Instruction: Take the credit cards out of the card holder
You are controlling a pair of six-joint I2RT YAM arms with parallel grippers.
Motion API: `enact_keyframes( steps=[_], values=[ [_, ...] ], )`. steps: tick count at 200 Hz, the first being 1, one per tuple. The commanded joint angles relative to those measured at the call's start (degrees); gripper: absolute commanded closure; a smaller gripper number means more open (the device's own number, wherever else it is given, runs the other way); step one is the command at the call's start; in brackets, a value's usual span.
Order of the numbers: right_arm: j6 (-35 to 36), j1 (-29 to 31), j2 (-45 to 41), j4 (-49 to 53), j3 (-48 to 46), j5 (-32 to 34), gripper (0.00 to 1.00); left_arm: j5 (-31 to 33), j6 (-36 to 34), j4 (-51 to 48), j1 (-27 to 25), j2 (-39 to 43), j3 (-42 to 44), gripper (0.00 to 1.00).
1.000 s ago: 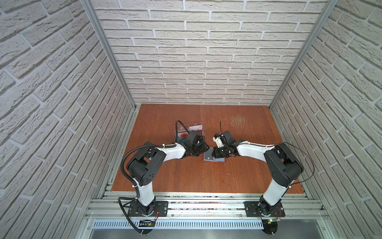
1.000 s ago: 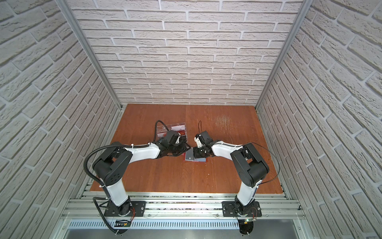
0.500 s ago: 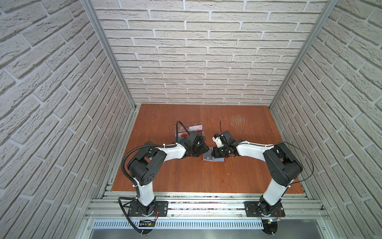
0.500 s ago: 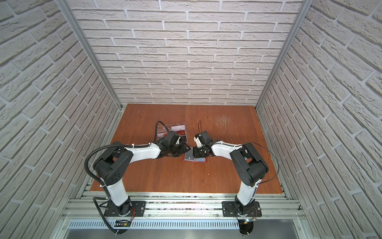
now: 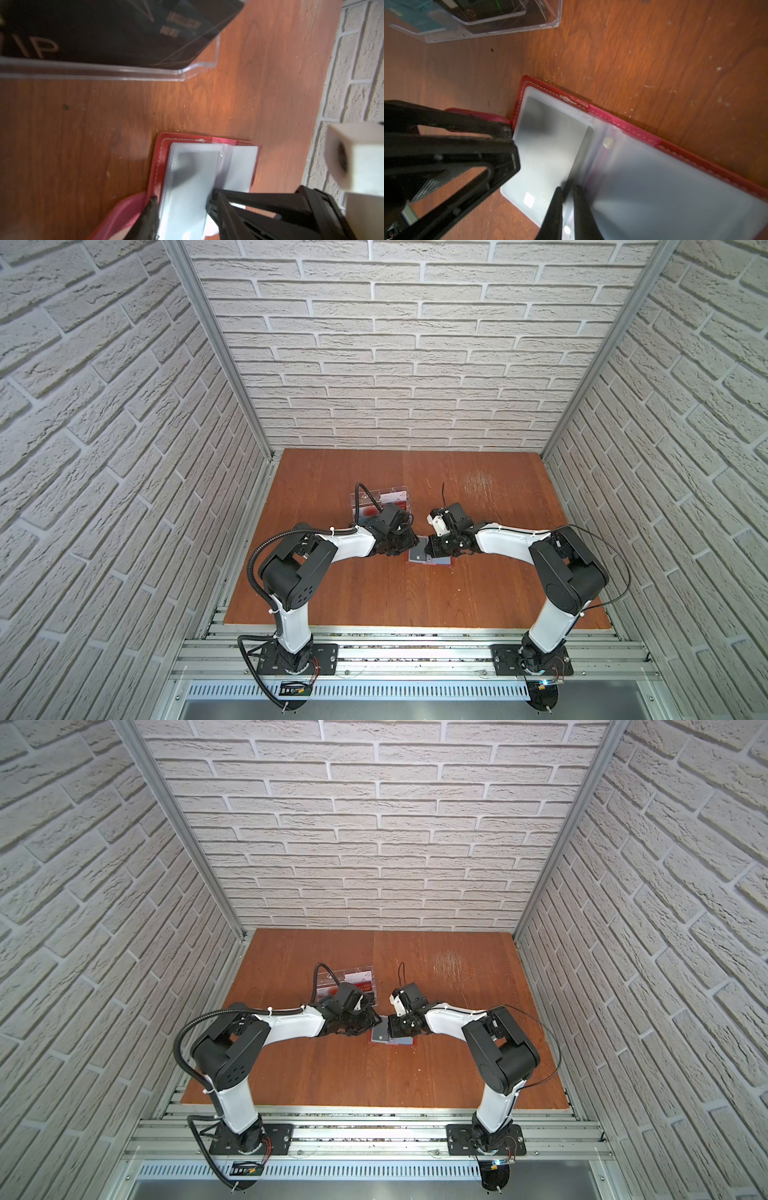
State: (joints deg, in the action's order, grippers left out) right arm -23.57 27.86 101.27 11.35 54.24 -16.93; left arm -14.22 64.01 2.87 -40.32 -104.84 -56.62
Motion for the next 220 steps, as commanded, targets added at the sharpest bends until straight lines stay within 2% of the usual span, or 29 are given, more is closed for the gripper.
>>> enact_keyframes(
  steps=[1,220],
  values=[
    [-0.2,-0.2,0.2,-0.1,0.6,-0.3,0.87,0.5,-1.0,0.4,-0.6,-0.9,-1.1,0.54],
    [-0.1,-0.2,-1.1,-0.6,0.1,-0.5,0.87,-2.2,-0.3,6.0,-1.8,0.0,-0.1,0.54]
  ],
)
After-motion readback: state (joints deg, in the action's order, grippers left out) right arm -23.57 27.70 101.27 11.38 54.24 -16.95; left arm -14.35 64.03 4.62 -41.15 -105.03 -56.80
